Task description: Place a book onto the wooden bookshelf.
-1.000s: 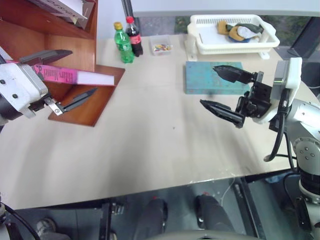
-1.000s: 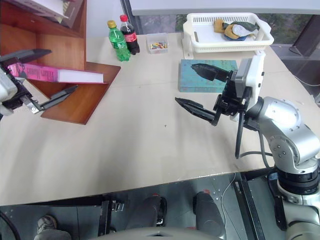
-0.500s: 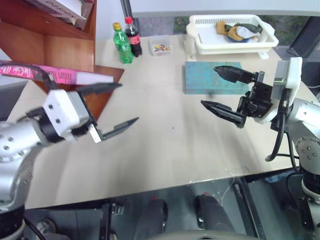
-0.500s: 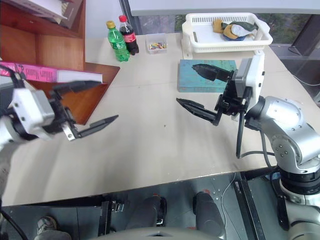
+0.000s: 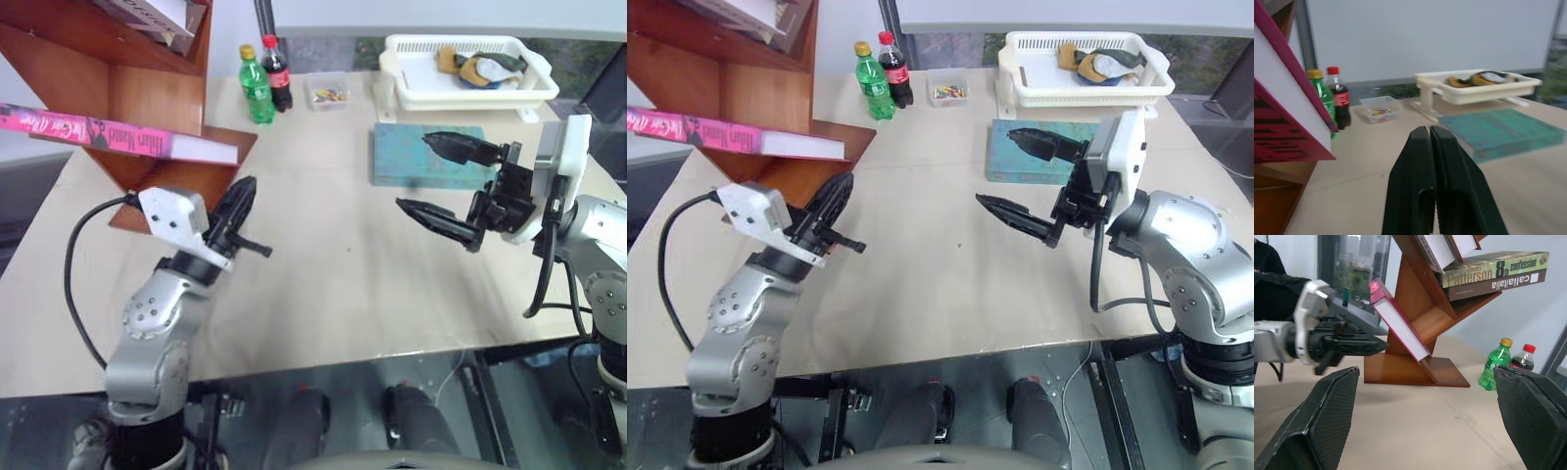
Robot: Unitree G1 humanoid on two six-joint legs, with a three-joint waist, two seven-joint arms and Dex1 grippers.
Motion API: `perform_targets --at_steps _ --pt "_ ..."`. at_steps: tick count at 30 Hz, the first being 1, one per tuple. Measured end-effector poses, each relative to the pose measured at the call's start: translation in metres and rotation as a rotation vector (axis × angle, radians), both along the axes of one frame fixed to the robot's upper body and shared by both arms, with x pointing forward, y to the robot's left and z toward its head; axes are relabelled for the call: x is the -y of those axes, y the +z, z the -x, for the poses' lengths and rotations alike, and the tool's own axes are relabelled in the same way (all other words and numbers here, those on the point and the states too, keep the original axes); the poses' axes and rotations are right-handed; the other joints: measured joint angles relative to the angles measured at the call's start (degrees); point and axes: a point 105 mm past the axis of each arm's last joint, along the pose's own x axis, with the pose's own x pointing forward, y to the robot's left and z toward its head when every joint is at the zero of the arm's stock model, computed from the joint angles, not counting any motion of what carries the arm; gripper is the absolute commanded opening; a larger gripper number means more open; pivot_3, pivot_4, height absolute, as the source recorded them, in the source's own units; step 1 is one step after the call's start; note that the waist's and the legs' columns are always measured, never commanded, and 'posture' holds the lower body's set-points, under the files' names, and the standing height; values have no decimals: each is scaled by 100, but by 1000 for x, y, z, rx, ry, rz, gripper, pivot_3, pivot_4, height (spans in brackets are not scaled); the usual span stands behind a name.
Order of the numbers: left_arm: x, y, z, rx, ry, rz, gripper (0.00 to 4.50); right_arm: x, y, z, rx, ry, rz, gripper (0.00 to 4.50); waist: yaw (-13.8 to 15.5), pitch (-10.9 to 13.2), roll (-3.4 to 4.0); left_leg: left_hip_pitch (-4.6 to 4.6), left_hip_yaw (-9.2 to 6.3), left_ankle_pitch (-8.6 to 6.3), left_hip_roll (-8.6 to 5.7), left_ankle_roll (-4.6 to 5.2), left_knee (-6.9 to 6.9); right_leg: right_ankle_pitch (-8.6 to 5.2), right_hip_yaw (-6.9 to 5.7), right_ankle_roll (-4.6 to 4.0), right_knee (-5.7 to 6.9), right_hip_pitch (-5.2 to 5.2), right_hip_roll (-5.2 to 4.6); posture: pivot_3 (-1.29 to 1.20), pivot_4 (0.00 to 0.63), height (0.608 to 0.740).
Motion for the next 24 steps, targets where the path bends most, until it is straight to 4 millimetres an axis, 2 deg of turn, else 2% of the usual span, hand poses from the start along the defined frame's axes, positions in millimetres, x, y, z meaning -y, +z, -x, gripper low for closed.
perform_targets --at_steps 4,11,16,24 --pt "-2 14 -24 58 97 26 76 -1 1 0 -1 0 1 4500 10 0 -1 -1 -3 0 -3 0 1 0 -4 0 0 1 0 0 150 740" --pt "-6 29 -43 113 187 51 76 -1 2 -1 0 -9 -4 4500 0 0 -1 -7 -2 0 -3 0 0 0 -2 1 -13 -1 -1 0 150 740" --pt "-24 32 -43 126 282 84 76 -1 2 -1 1 -11 -4 4500 -4 0 -1 -11 -4 0 -2 0 -2 1 -4 1 -22 -2 -2 0 150 740" --pt "-27 36 -43 142 315 85 76 -2 3 1 9 -9 -3 4500 -29 0 -1 -7 -4 0 1 0 -6 1 -3 1 -20 -2 2 0 150 740"
